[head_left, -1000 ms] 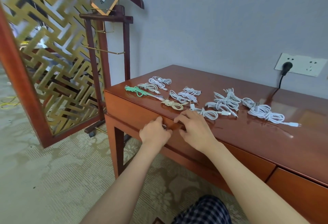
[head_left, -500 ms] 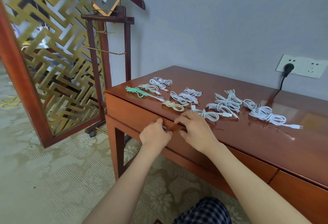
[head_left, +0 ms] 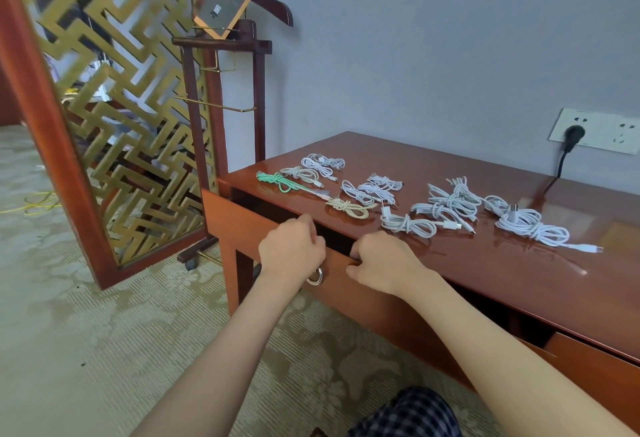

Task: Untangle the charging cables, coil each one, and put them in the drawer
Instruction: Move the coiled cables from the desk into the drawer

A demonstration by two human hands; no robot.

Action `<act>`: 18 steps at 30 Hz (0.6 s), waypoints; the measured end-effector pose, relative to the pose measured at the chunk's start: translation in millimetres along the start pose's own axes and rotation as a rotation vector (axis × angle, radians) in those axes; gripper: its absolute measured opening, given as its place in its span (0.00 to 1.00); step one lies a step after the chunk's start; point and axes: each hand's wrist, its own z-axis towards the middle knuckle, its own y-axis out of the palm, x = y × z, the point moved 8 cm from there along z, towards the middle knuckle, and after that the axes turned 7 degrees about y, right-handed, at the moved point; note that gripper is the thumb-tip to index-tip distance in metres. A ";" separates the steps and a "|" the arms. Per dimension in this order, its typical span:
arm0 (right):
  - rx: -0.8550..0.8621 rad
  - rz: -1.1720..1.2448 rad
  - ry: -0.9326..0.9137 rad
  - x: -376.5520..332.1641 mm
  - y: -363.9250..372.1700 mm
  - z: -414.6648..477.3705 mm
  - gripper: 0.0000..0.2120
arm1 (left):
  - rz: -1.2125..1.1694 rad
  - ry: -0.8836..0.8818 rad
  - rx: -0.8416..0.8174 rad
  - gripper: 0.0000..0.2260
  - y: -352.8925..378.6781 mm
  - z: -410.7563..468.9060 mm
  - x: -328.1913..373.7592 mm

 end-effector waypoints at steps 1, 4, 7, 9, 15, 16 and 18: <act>-0.041 0.030 0.022 -0.6 2.0 1.0 0.13 | 0.000 0.049 0.016 0.08 -1.4 1.8 4.3; -0.156 0.148 0.047 -2.4 2.8 3.0 0.10 | 0.045 0.185 -0.080 0.10 5.2 6.2 13.5; -0.278 0.255 0.030 -5.3 3.3 2.6 0.15 | 0.054 0.207 -0.239 0.10 13.8 6.5 8.9; -0.374 0.306 0.008 -9.8 4.0 -0.5 0.13 | 0.062 0.232 -0.298 0.08 14.6 7.0 5.9; -0.720 0.451 -0.014 -27.0 18.5 -14.1 0.12 | 0.038 0.156 -0.637 0.09 18.2 14.0 -11.5; -0.747 0.461 -0.032 -29.8 19.7 -15.5 0.12 | 0.016 0.112 -0.709 0.09 18.8 13.0 -15.4; -0.712 0.521 -0.063 -33.0 15.9 -10.4 0.10 | 0.013 0.081 -0.745 0.09 15.4 18.5 -20.3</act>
